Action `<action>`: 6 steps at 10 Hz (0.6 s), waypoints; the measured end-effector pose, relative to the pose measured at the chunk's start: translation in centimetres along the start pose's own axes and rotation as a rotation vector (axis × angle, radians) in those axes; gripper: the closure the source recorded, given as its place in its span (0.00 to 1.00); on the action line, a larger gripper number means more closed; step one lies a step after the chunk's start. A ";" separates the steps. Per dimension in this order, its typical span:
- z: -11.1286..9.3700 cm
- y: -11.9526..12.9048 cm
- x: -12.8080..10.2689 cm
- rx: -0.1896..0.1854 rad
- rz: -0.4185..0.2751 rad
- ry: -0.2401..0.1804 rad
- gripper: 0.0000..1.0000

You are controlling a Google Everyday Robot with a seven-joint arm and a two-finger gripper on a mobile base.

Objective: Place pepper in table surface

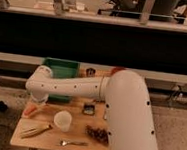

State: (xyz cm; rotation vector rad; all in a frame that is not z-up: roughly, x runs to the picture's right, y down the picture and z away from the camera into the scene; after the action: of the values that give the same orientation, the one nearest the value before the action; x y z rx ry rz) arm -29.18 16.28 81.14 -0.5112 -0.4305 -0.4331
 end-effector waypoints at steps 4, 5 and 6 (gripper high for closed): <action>-0.1 0.6 0.1 -0.005 -0.002 0.003 0.20; -0.4 0.6 0.3 0.003 -0.006 0.011 0.20; -0.9 0.6 0.2 0.005 -0.008 0.010 0.20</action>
State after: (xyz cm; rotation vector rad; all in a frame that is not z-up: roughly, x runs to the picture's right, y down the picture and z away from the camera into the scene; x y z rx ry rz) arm -28.48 16.27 80.32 -0.5020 -0.4239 -0.4422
